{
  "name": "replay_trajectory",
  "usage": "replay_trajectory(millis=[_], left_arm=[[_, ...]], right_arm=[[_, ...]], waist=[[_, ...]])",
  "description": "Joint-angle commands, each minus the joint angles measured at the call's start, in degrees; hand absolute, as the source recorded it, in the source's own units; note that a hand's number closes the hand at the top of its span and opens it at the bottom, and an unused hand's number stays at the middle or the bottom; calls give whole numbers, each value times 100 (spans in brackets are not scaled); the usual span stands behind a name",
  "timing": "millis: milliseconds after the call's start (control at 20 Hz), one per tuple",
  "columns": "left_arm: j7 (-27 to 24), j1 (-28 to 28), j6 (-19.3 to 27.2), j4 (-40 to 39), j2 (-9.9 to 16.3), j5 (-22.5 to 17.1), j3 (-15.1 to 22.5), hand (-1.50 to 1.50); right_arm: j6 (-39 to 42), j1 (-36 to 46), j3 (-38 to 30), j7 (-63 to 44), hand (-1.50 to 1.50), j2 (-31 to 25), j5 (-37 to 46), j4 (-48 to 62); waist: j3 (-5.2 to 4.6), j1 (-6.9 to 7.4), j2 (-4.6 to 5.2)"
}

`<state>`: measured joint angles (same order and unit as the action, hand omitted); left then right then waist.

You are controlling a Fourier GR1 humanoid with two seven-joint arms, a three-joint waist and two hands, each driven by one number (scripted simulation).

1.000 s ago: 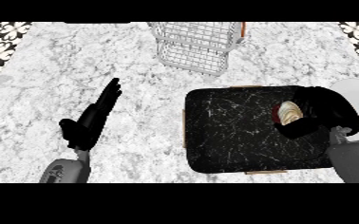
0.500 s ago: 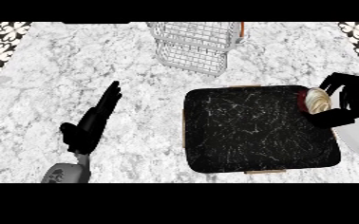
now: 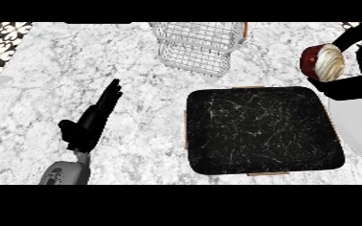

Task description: Pick the cupcake from the tray and place it in the tiered basket

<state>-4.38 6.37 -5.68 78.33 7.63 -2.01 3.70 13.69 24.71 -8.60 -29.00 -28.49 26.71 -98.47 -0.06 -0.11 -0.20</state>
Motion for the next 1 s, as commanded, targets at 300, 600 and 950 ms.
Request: replay_trajectory(millis=[300, 600, 950], left_arm=[[-269, -211, -103, -33, -78, 115, 102, 0], [-48, -94, -163, 220, -63, 52, 71, 0], [-202, 18, -72, -119, -160, 217, 94, 0]], right_arm=[[203, 2829, 424, -1796, 150, 523, 8, 850], [-183, 3962, 470, -1613, 150, 924, 265, 2539], [-675, 4867, 438, -866, 150, 1281, 499, 4565]], waist=[[-3, 151, 32], [1, 202, 50], [-1, 253, 102]])
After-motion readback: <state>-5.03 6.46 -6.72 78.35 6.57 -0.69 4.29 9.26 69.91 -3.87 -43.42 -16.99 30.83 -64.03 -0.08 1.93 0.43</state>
